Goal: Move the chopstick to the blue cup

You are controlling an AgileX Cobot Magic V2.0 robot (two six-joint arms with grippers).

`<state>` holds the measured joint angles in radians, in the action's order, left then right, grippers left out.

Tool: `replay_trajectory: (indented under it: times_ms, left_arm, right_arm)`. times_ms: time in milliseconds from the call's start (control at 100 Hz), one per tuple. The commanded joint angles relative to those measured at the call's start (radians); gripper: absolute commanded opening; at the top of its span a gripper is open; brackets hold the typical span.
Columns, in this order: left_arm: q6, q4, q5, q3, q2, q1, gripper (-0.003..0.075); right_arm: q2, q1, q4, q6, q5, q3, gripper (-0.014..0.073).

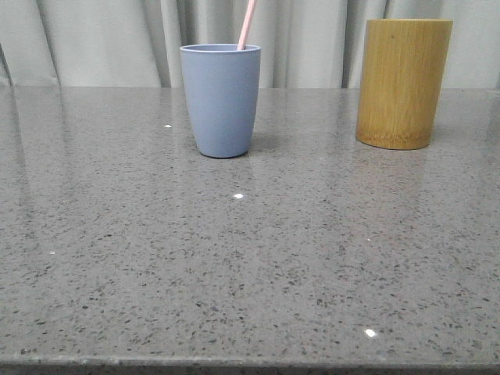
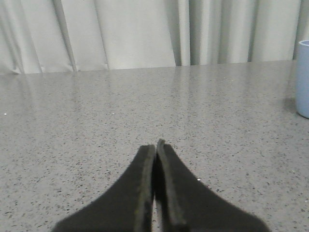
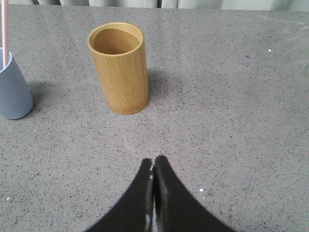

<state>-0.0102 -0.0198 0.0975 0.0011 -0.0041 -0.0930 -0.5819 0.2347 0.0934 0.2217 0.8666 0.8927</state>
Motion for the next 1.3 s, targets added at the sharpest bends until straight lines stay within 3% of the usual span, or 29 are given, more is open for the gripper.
replay_trajectory:
  times_ms: [0,1290]
  left_arm:
    - [-0.012,0.004,-0.086,0.009,-0.036,0.018,-0.0019]
    - [-0.012,0.033,-0.071,0.009,-0.034,0.028,-0.0019]
  right_arm:
    - [-0.001,-0.005,0.019,-0.011,-0.064,0.025,-0.0068]
    - [0.014,-0.005,0.022,-0.012,-0.064,0.024,-0.0068]
